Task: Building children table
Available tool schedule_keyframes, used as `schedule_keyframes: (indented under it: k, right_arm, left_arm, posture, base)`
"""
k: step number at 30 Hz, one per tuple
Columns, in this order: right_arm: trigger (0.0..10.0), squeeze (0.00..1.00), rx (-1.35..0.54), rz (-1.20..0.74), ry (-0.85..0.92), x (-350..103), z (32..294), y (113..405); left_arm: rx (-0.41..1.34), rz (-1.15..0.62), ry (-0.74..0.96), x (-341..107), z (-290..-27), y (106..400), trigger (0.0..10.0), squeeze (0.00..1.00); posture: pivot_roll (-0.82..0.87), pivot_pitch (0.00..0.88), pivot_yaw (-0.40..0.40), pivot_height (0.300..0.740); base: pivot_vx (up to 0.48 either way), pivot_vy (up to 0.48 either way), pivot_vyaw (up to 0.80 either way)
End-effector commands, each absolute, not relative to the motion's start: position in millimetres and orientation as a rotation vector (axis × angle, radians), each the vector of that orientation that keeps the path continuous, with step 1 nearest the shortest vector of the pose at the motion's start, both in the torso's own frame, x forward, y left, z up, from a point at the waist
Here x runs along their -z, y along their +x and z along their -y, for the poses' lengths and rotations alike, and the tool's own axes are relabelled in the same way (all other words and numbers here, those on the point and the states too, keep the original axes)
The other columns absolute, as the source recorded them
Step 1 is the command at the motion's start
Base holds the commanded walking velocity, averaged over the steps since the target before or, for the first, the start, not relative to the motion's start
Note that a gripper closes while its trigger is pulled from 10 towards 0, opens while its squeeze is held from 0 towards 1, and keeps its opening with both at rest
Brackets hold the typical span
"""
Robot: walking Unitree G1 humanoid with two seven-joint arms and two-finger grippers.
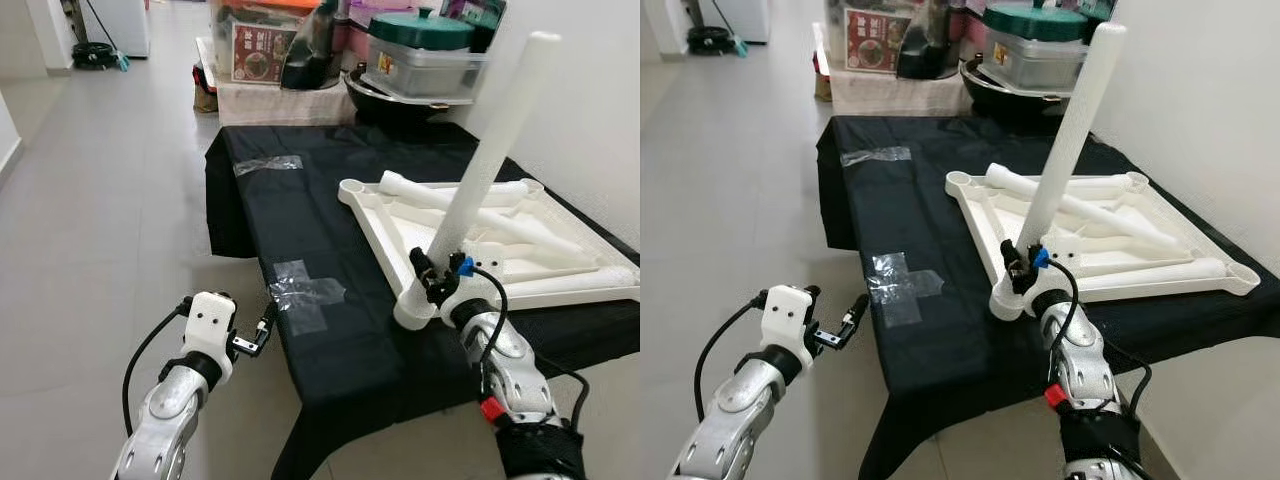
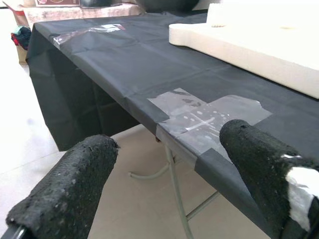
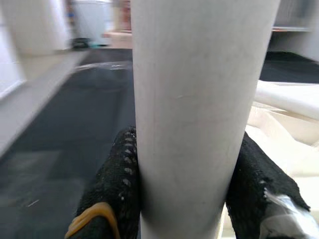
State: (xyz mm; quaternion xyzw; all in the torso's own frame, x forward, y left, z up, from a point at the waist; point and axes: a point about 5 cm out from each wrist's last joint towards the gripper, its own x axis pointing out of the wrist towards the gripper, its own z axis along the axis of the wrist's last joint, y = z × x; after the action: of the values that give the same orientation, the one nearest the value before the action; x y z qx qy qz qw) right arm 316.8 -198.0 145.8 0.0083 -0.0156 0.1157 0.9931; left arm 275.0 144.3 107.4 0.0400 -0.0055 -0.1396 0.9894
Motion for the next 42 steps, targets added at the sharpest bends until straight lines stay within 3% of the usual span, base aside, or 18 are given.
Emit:
schedule_keyframes:
  k: [1,10,13,14,16,17,23,30,31,32,33,42]
  right_arm:
    - [0.0,0.0,-0.408,0.008,0.034,-142,175,311]
    - [0.0,0.0,-0.8,0.012,0.076,-159,142,281]
    - [0.0,0.0,-0.8,-0.02,0.05,-154,144,279]
    - [0.9,0.0,-0.775,-0.031,0.037,-151,147,282]
    - [0.9,0.0,-0.775,-0.031,0.037,-151,147,282]
    - [10.0,0.0,-0.731,-0.044,0.017,-149,151,286]
    - [10.0,0.0,-0.574,-0.054,-0.023,-149,166,299]
    - [10.0,0.0,-0.518,-0.003,0.029,-160,176,300]
    - [10.0,0.31,-0.514,0.02,0.063,-164,179,299]
    - [10.0,0.31,-0.514,0.02,0.063,-164,179,299]
    - [10.0,1.0,-0.525,0.04,0.082,-167,180,298]
    - [10.0,1.0,-0.641,0.059,0.113,-169,168,288]
  left_arm:
    - [0.297,0.006,0.087,-105,-140,276,10.0,0.0]
    - [0.294,0.003,0.098,-104,-143,275,10.0,0.0]
    - [0.291,0.001,0.099,-103,-143,275,10.0,0.0]
    - [0.29,0.0,0.099,-103,-143,275,10.0,0.0]
    - [0.29,0.0,0.099,-103,-143,275,10.0,0.0]
    - [0.289,-0.001,0.1,-103,-143,275,10.0,0.0]
    - [0.287,-0.002,0.102,-103,-143,276,10.0,0.0]
    - [0.289,-0.002,0.1,-103,-143,276,10.0,0.0]
    - [0.29,-0.002,0.097,-102,-142,276,10.0,0.0]
    - [0.29,-0.002,0.097,-102,-142,276,10.0,0.0]
    - [0.292,-0.004,0.095,-102,-141,276,10.0,0.0]
    - [0.296,-0.007,0.103,-100,-139,276,10.0,0.0]
  posture:
    - [-0.02,0.0,-0.107,0.74]
    - [-0.01,0.0,-0.111,0.74]
    - [-0.01,0.0,-0.113,0.74]
    - [-0.01,0.0,-0.112,0.74]
    - [-0.01,0.0,-0.112,0.74]
    - [-0.01,0.0,-0.112,0.74]
    - [-0.01,0.0,-0.108,0.74]
    - [-0.02,0.0,-0.106,0.74]
    - [-0.02,0.0,-0.106,0.74]
    - [-0.02,0.0,-0.106,0.74]
    - [-0.03,0.0,-0.106,0.74]
    - [-0.02,0.0,-0.111,0.74]
  base:
    - [0.0,0.0,0.0]
    - [0.0,0.0,0.0]
    - [0.0,0.0,0.0]
    - [0.0,0.0,0.0]
    - [0.0,0.0,0.0]
    - [0.0,0.0,0.0]
    - [0.0,0.0,0.0]
    - [0.0,0.0,0.0]
    - [0.0,0.0,0.0]
    - [0.0,0.0,0.0]
    - [0.0,0.0,0.0]
    - [0.0,0.0,0.0]
